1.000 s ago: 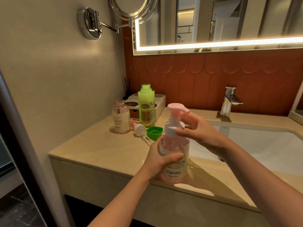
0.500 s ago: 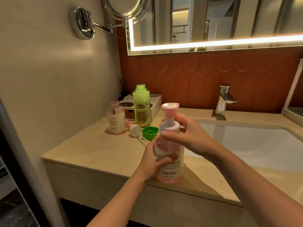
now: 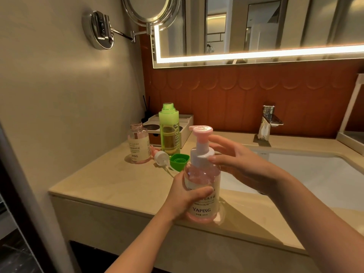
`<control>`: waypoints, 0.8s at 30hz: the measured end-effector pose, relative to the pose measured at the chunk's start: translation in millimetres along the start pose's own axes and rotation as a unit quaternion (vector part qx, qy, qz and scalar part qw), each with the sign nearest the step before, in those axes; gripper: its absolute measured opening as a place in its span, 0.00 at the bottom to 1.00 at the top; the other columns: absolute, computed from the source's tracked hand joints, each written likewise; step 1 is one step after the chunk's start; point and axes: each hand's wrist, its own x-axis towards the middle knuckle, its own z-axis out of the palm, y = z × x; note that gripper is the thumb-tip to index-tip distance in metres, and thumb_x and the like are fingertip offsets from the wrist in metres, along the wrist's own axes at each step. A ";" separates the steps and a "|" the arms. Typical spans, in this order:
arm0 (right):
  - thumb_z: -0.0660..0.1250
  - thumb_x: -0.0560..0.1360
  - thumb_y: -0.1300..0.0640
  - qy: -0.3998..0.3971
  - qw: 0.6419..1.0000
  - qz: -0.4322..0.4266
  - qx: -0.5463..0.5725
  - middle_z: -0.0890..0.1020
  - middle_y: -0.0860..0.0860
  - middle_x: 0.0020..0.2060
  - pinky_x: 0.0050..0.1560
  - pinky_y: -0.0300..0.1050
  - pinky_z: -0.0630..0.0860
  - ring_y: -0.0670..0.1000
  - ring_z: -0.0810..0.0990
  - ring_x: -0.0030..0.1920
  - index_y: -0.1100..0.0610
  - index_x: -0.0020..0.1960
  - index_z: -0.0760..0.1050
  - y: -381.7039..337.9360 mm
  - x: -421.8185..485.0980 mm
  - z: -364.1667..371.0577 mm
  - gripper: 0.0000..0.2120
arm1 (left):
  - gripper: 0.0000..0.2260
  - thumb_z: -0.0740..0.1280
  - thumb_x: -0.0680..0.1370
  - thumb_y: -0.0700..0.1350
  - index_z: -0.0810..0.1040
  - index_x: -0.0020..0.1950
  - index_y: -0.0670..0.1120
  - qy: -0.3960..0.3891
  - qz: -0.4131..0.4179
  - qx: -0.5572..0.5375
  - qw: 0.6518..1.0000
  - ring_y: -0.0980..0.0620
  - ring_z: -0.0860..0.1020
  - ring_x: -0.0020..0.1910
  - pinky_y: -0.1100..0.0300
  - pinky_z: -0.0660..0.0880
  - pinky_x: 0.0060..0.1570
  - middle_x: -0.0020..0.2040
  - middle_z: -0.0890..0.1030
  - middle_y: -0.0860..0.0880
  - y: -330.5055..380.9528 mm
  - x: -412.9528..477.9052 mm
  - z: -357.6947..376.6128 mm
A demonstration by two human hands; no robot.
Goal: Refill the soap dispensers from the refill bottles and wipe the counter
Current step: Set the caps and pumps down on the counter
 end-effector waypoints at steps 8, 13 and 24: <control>0.74 0.62 0.40 0.213 0.927 0.009 -0.308 0.69 0.45 0.54 0.57 0.48 0.74 0.48 0.70 0.56 0.47 0.60 0.66 6.3 12.3 40.9 0.32 | 0.29 0.72 0.59 0.49 0.71 0.58 0.43 0.000 0.006 0.020 1.000 0.49 0.79 0.56 0.53 0.76 0.57 0.53 0.80 0.47 -0.6 1.6 -1.9; 0.75 0.65 0.49 0.198 0.952 -0.026 -0.231 0.76 0.43 0.50 0.48 0.41 0.76 0.46 0.76 0.49 0.44 0.55 0.68 10.8 12.1 35.4 0.23 | 0.29 0.70 0.56 0.48 0.73 0.54 0.40 0.013 -0.002 0.004 1.000 0.44 0.79 0.52 0.49 0.75 0.54 0.47 0.81 0.44 -4.3 1.7 -2.0; 0.71 0.57 0.32 0.163 0.968 0.027 -0.189 0.68 0.46 0.66 0.50 0.37 0.70 0.45 0.69 0.60 0.44 0.68 0.59 10.9 1.2 24.3 0.45 | 0.43 0.74 0.57 0.67 0.69 0.64 0.45 -0.013 0.007 0.042 0.999 0.50 0.78 0.58 0.52 0.75 0.58 0.58 0.79 0.46 1.5 1.4 -1.4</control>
